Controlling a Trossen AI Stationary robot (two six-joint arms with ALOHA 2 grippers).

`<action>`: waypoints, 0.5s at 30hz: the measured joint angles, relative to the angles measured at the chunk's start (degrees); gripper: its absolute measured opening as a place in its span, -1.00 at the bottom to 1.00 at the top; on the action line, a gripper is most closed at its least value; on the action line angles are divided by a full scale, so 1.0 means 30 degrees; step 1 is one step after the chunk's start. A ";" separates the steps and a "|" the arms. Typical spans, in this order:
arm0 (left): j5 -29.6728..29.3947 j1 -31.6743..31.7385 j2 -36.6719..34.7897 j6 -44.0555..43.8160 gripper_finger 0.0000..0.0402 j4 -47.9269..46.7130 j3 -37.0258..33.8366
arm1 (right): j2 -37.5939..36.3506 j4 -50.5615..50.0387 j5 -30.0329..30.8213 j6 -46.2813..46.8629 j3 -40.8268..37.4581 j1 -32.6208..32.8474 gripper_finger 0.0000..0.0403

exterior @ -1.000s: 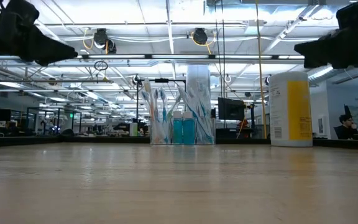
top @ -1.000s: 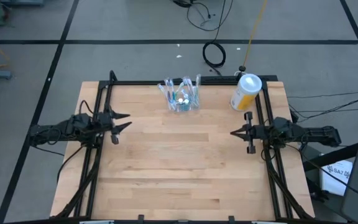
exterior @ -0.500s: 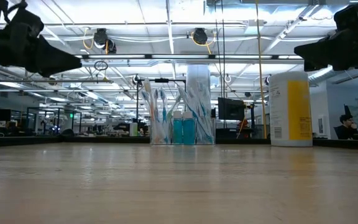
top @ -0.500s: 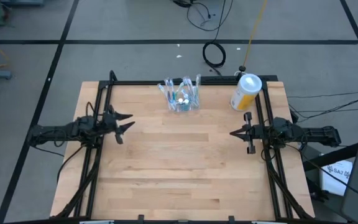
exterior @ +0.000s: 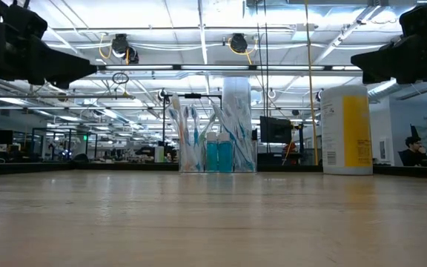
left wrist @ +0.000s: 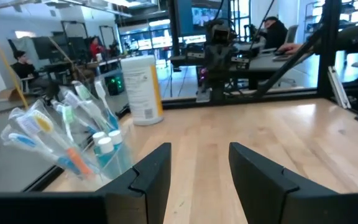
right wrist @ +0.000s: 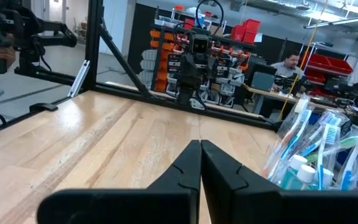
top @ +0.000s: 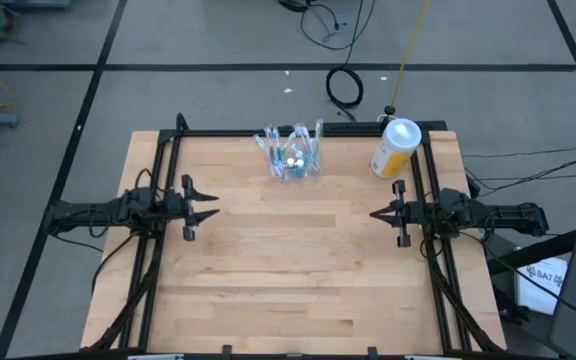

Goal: Pick & Place toothbrushing station
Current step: Return to Home Position

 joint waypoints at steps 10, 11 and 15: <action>0.0008 0.0003 0.0012 -0.0682 -0.16 -0.0070 0.0007 | 0.0000 0.0000 -0.0007 0.0000 0.0000 0.0000 -0.98; 0.0010 0.0003 0.0012 -0.0571 -0.16 -0.0016 0.0006 | 0.0000 0.0000 -0.0007 0.0000 -0.0003 0.0000 -0.98; -0.0004 0.0003 0.0012 -0.0826 -0.16 0.0330 -0.0020 | 0.0000 -0.0006 -0.0015 0.0000 -0.0007 0.0000 -0.98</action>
